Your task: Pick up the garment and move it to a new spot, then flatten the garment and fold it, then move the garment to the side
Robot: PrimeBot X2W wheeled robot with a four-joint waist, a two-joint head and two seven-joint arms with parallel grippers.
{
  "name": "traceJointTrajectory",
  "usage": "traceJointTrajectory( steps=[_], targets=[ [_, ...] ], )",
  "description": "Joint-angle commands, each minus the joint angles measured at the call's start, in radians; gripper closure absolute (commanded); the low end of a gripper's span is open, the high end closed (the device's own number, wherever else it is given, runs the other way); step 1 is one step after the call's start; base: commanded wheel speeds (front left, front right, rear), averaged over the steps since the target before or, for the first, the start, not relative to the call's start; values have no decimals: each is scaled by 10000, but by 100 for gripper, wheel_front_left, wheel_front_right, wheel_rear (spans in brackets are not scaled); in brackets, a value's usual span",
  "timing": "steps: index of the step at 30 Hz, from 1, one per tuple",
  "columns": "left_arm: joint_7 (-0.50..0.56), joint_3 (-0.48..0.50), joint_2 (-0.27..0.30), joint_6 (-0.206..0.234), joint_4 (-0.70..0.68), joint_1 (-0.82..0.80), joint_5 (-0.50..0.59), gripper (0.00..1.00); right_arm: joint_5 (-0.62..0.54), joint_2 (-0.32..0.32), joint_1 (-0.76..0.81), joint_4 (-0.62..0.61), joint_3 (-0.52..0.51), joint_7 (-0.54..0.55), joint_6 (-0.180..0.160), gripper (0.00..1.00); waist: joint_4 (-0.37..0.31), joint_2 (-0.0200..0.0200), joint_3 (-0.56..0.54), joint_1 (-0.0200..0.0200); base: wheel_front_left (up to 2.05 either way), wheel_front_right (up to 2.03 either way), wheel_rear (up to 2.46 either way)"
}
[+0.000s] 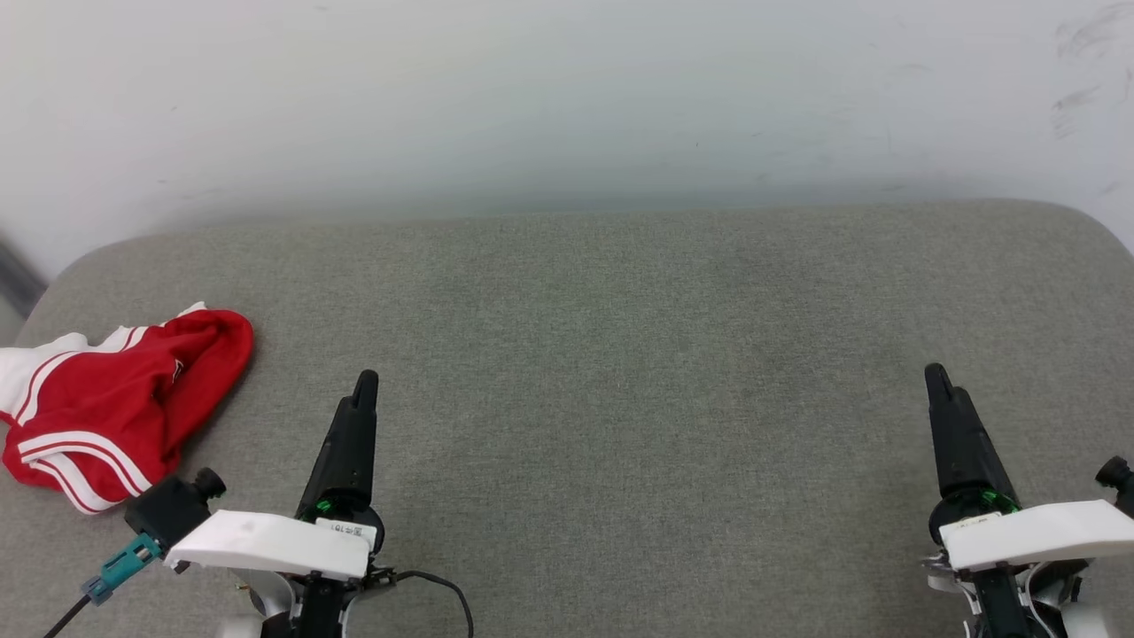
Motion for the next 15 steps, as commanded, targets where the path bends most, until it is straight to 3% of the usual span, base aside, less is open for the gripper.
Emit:
traceJointTrajectory(
  steps=[1,15],
  targets=[
    [-115,-54,74,-1,-208,-162,389,0,-568,23,-145,-261,-20,-49,1,0,7,-1,-3,0,0,0,0],
    [-505,-163,199,-2,-244,-26,2858,0,-3447,147,88,-876,15,163,2,0,42,-1,-26,0,0,0,0]
  ],
)
